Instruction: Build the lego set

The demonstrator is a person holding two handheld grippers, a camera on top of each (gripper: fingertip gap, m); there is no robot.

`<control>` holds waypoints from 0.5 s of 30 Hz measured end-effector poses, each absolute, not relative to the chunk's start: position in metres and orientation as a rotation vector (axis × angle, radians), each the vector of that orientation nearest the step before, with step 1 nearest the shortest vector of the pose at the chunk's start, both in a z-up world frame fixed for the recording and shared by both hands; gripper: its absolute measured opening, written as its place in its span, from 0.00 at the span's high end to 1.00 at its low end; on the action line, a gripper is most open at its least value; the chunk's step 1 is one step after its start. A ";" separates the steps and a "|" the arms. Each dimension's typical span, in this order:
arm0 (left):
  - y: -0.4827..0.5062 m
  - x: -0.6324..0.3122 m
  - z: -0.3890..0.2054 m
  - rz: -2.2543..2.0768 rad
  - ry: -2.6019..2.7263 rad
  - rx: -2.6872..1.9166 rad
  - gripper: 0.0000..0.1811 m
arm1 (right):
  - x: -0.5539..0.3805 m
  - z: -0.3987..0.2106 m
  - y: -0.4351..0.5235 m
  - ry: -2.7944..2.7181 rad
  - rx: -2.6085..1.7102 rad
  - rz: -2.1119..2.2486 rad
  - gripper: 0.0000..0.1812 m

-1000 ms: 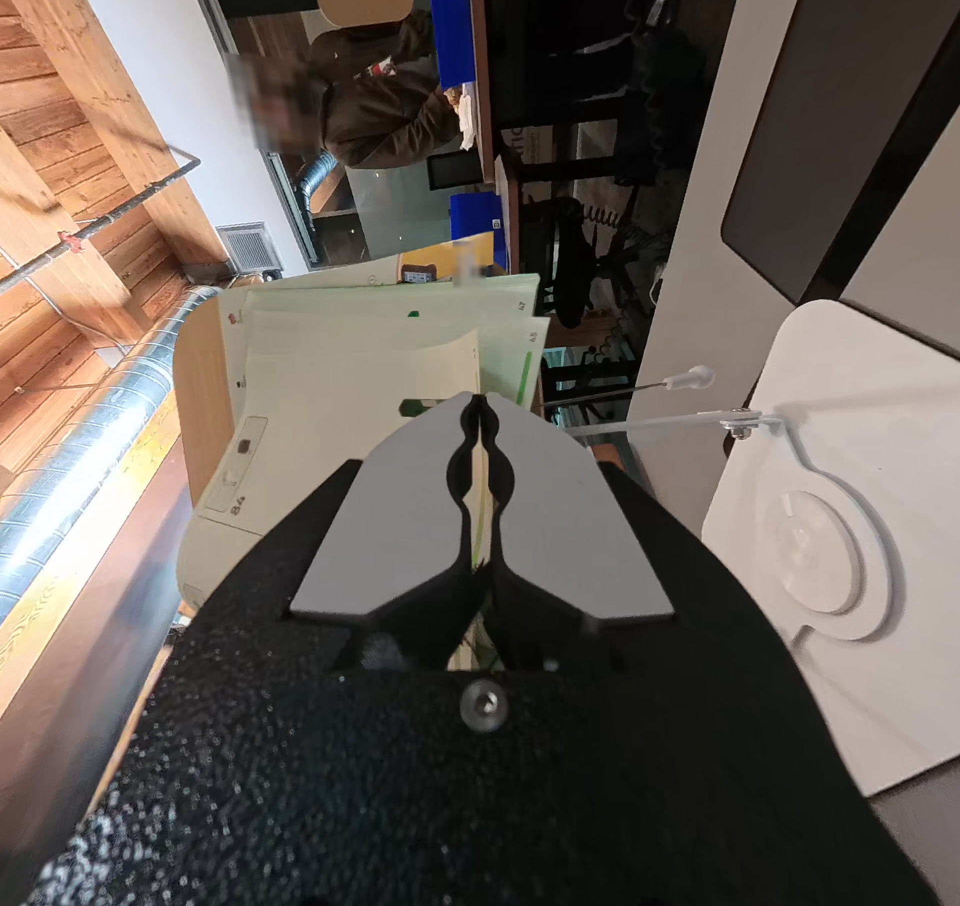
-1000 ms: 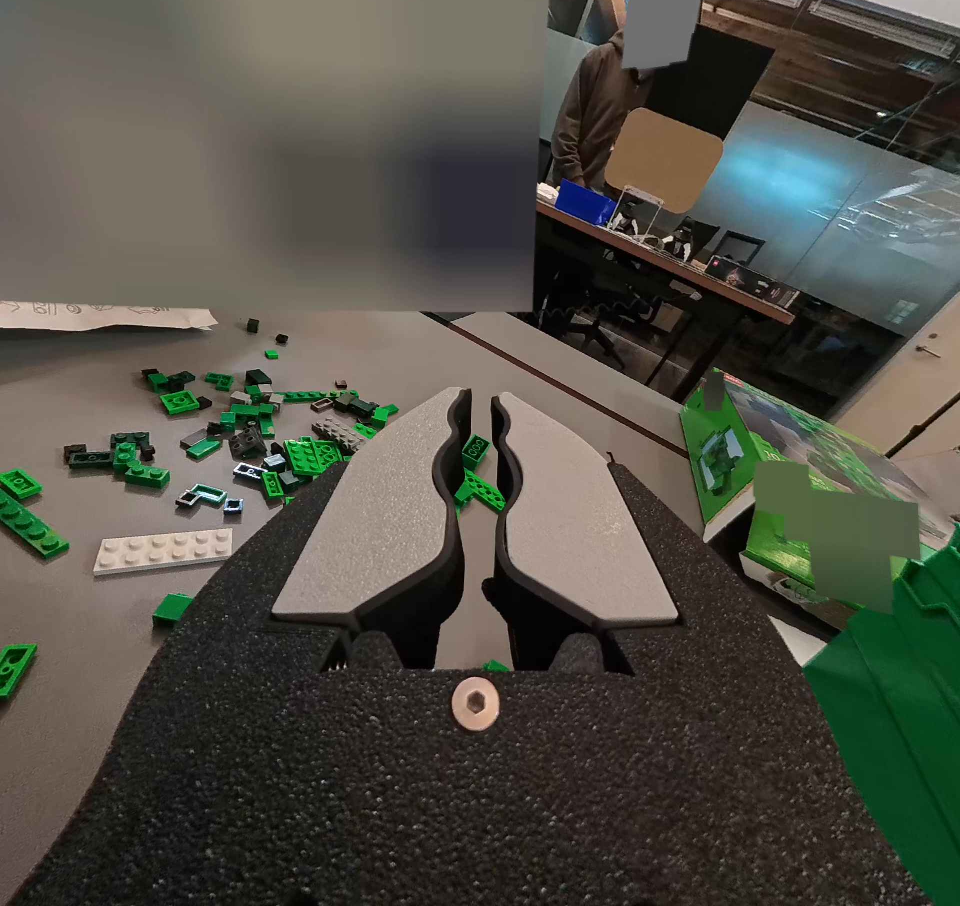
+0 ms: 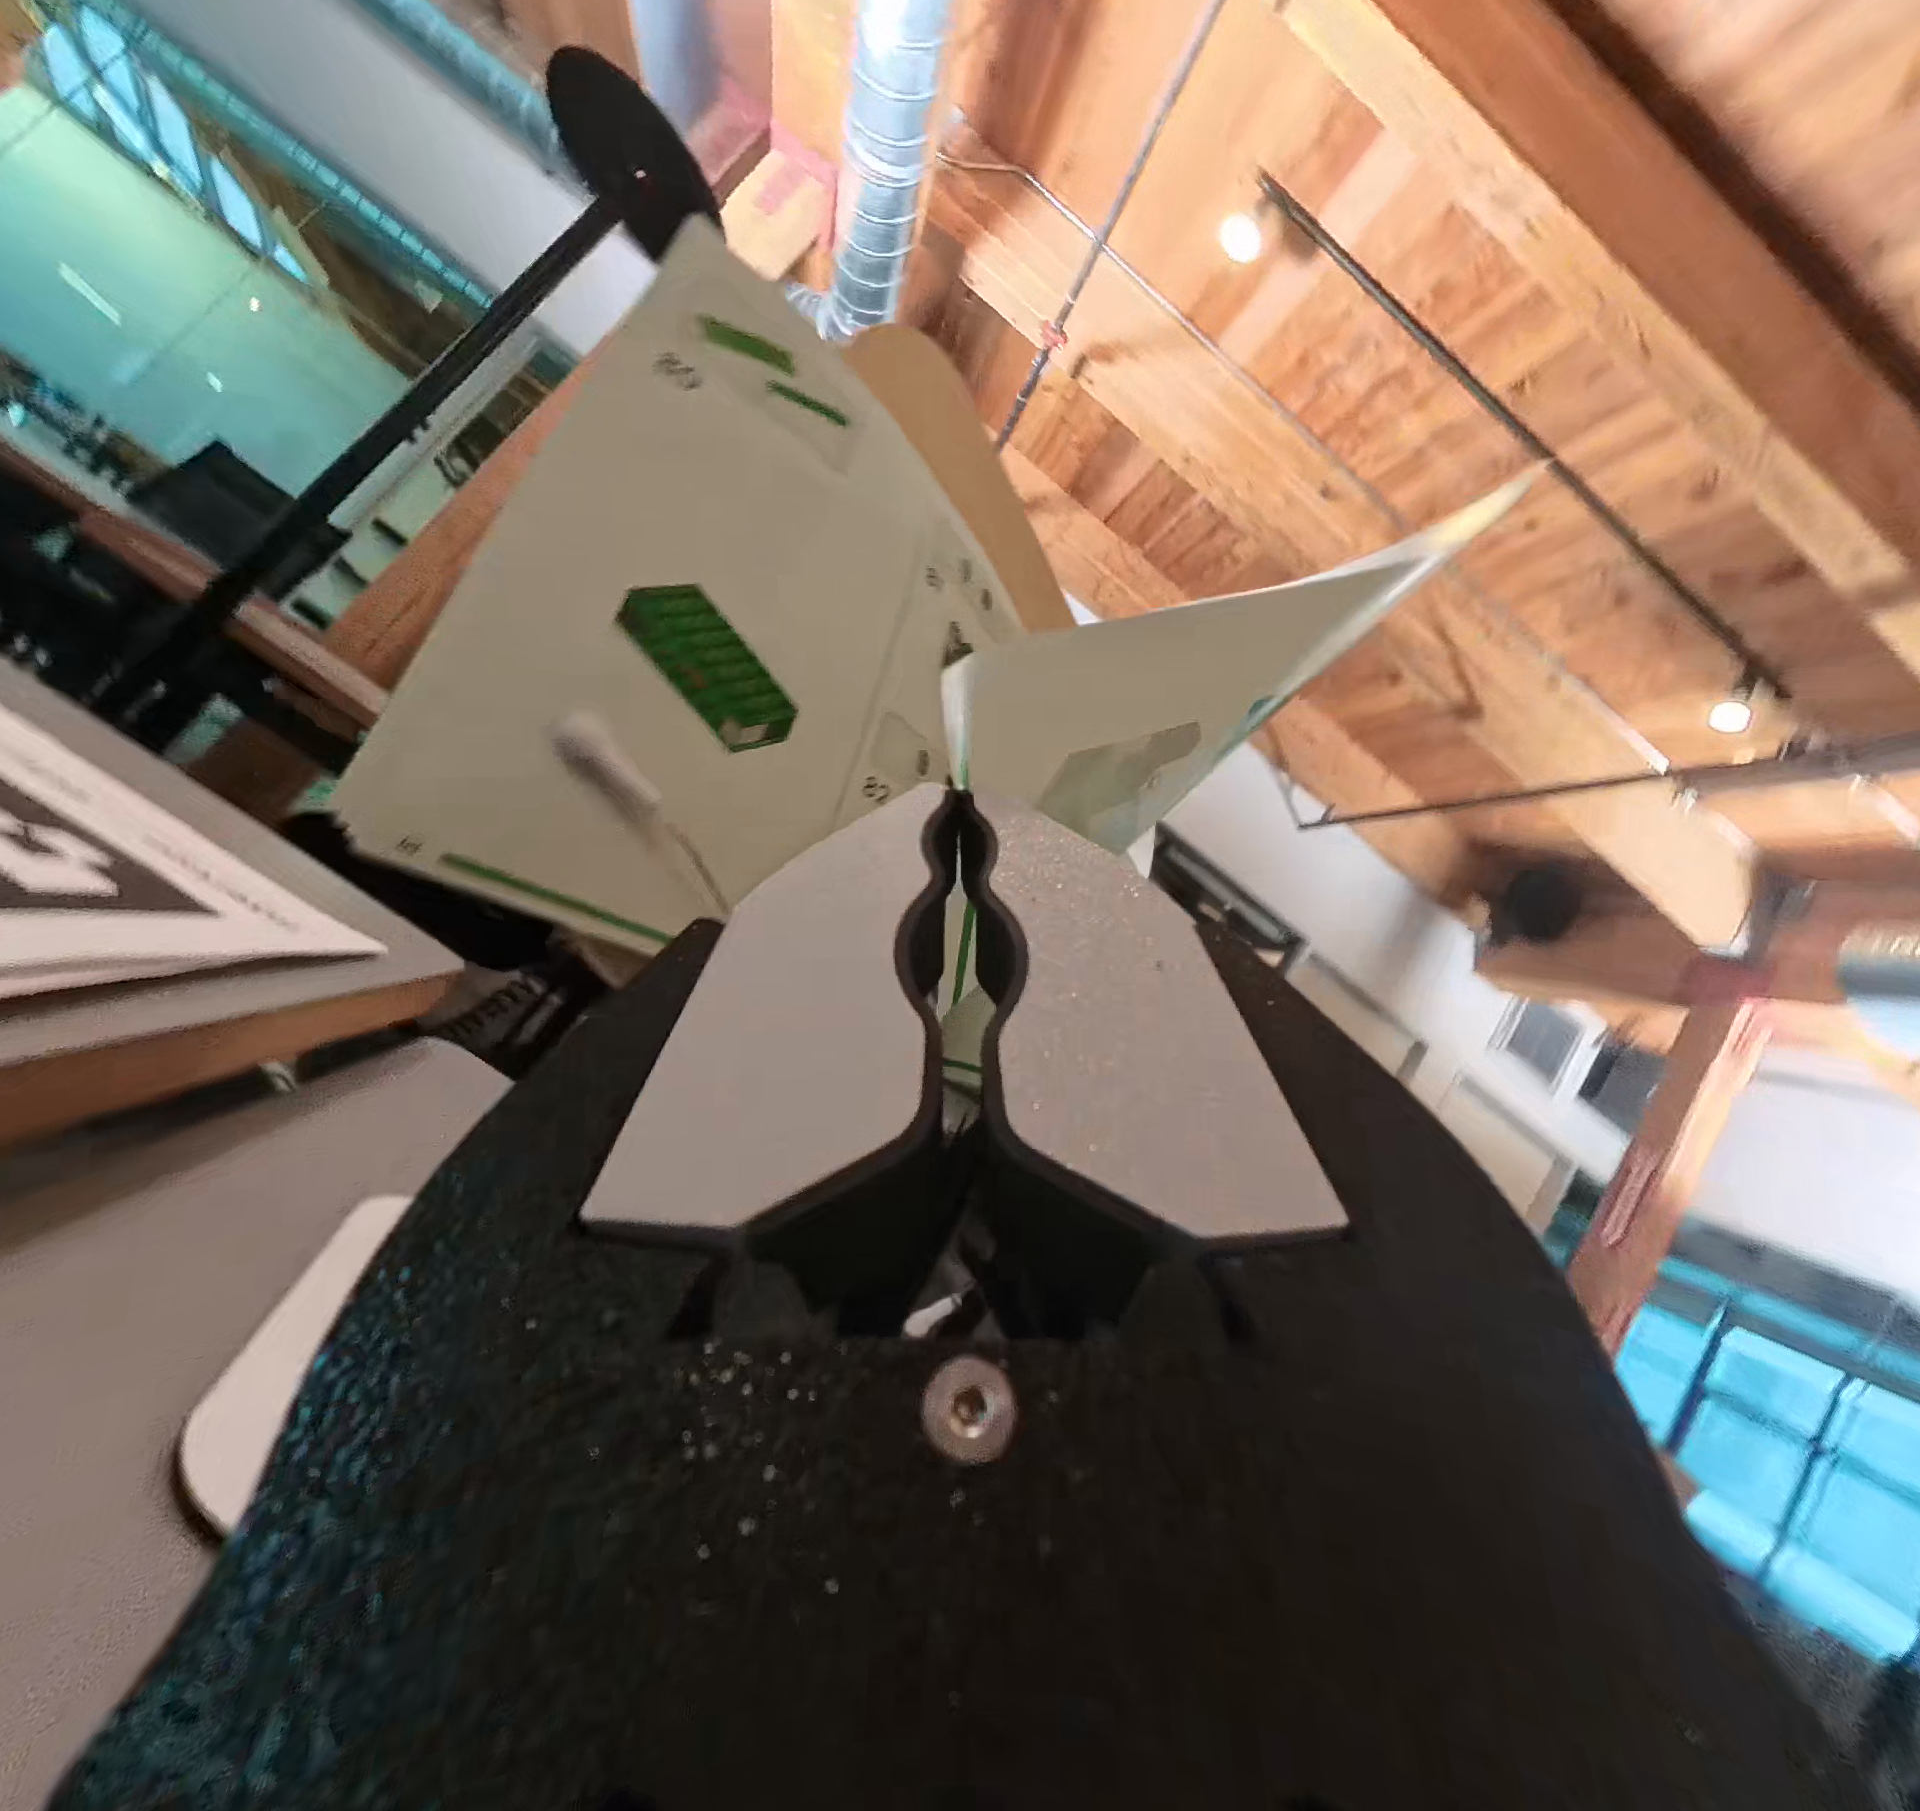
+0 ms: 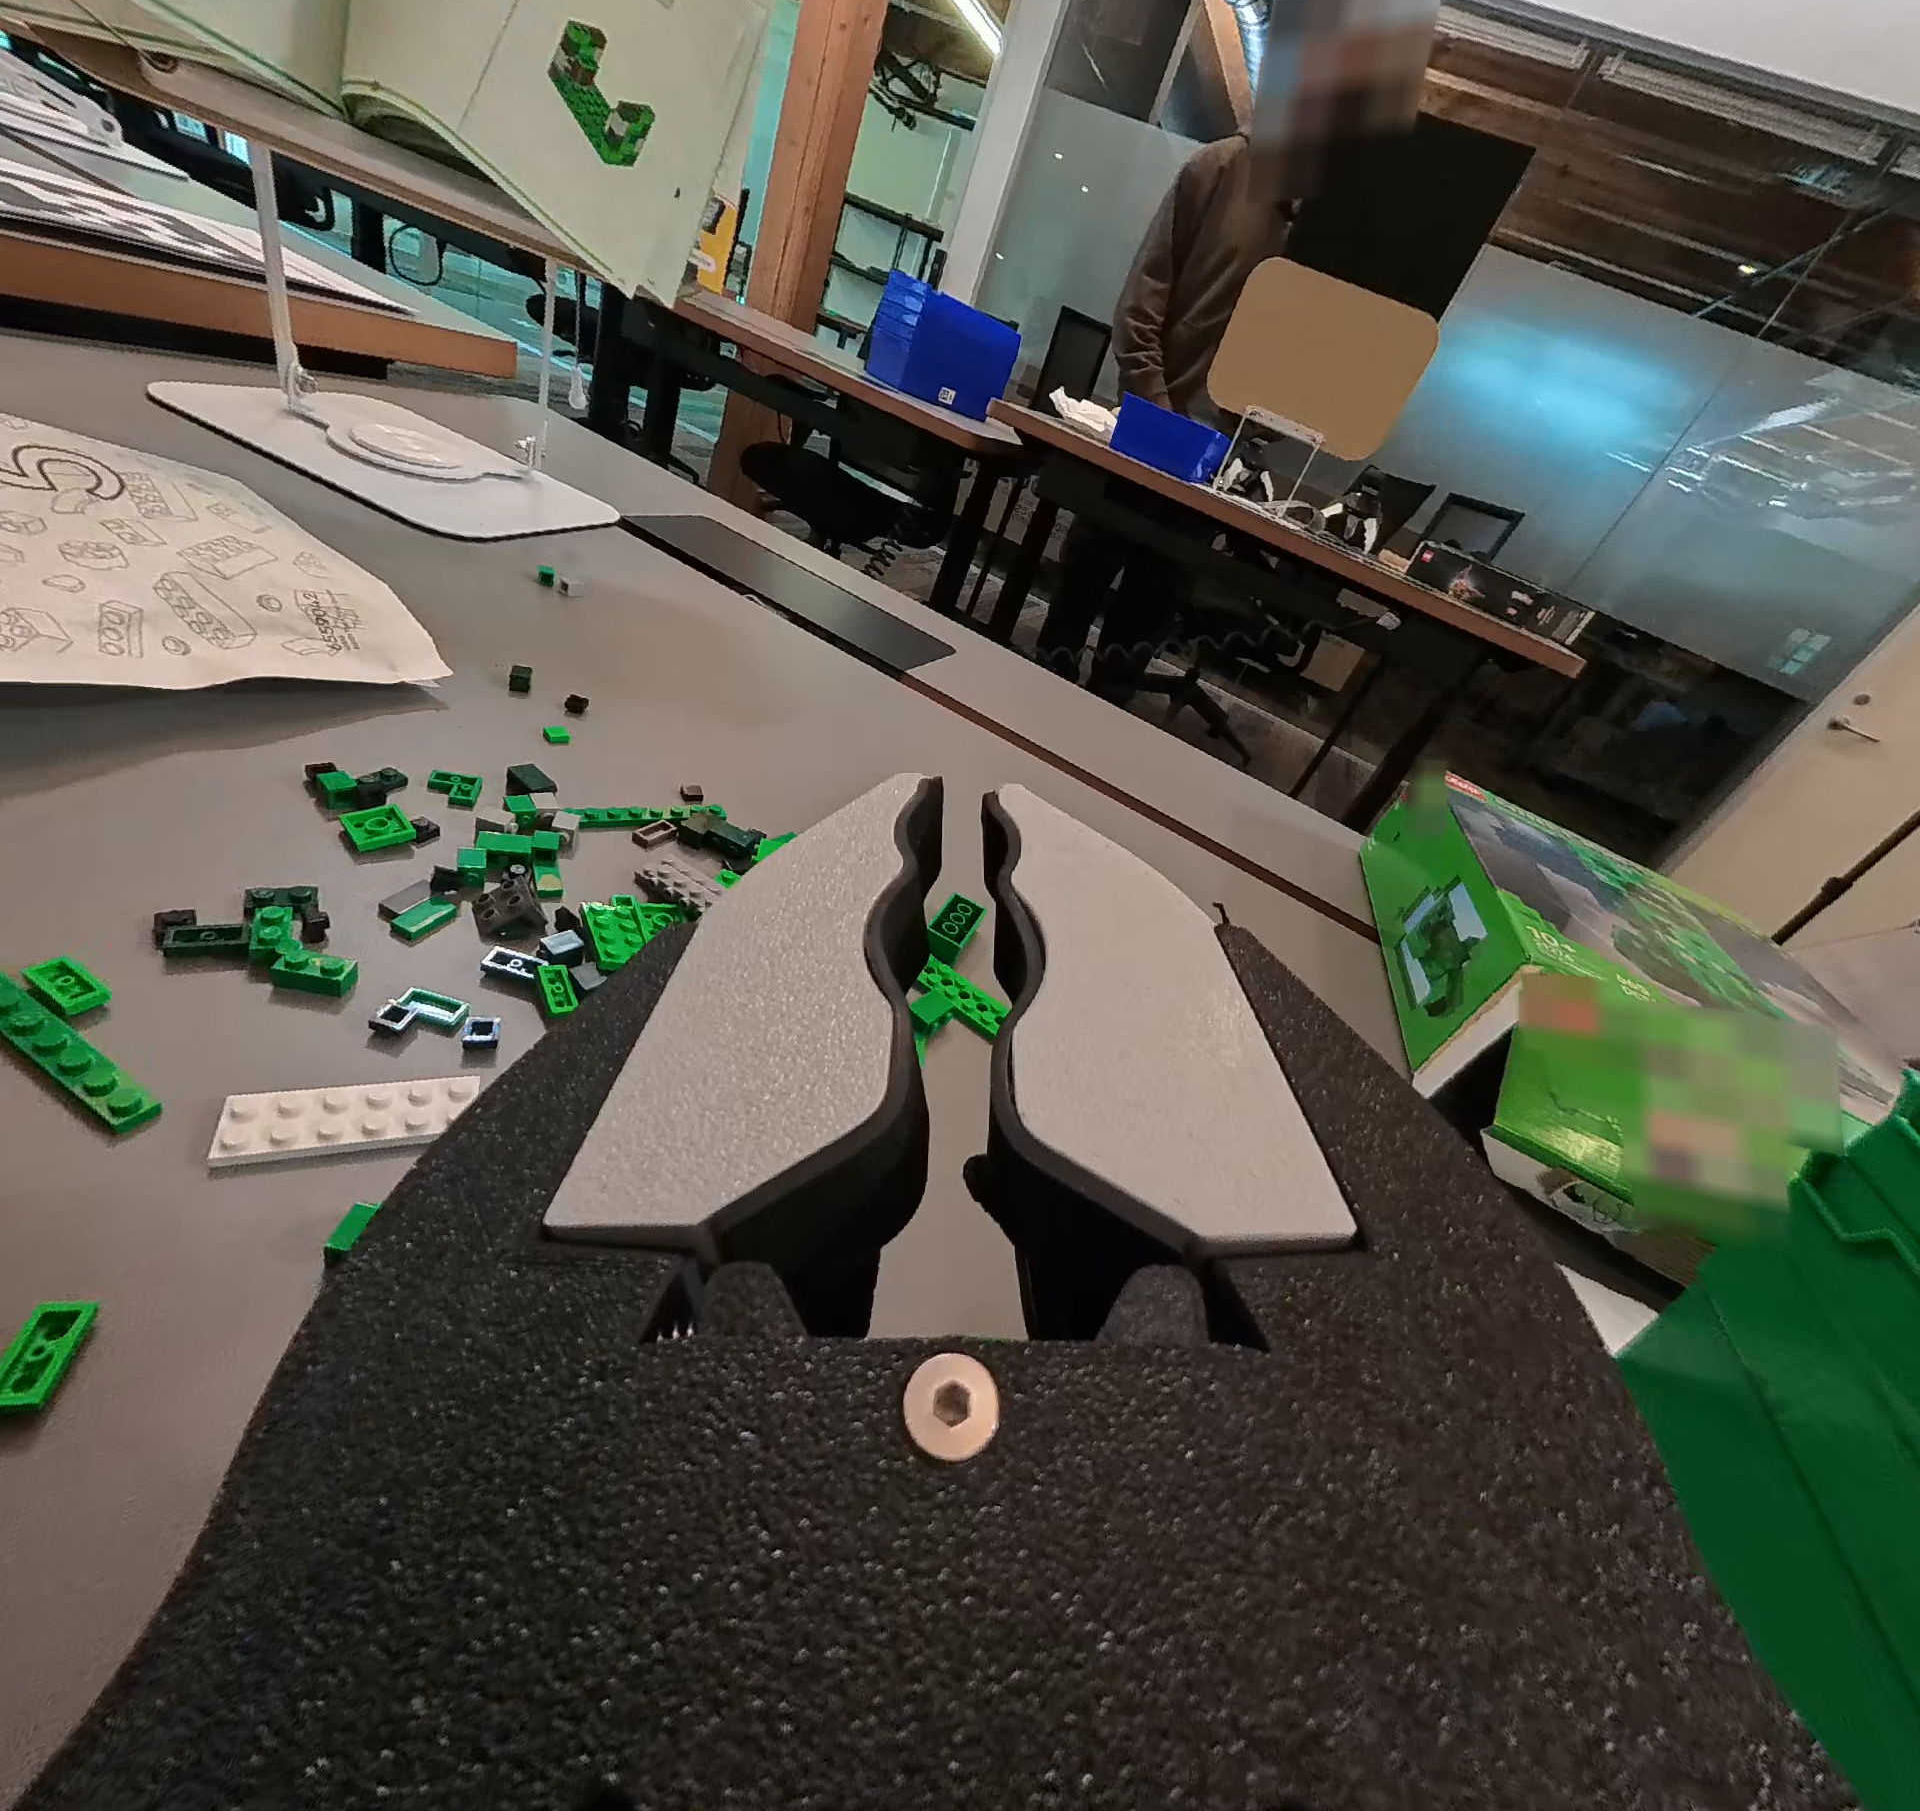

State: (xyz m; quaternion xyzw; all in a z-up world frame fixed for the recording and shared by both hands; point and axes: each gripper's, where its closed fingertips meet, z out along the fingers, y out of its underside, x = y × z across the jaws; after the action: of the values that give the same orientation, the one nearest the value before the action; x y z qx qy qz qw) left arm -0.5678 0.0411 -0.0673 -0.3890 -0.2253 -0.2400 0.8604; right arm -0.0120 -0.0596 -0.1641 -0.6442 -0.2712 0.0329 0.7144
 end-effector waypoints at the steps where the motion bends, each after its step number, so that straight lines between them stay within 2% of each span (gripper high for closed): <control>1: 0.041 -0.573 -0.073 -0.545 -0.508 -0.799 1.00 | -0.012 -0.164 -0.060 -0.600 -1.425 0.075 0.96; 6: 0.040 -0.588 -0.086 -0.628 -0.580 -0.764 0.99 | -0.012 -0.163 -0.060 -0.601 -1.420 0.076 0.96; 15: 0.038 -0.603 -0.091 -0.685 -0.636 -0.729 0.92 | -0.013 -0.164 -0.059 -0.605 -1.419 0.074 0.96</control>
State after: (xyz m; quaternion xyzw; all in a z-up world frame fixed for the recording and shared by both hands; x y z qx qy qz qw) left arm -0.6030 0.0376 -0.0907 -0.3437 -0.2998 -0.3227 0.8294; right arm -0.0130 -0.0595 -0.1636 -0.6411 -0.2734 0.0333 0.7163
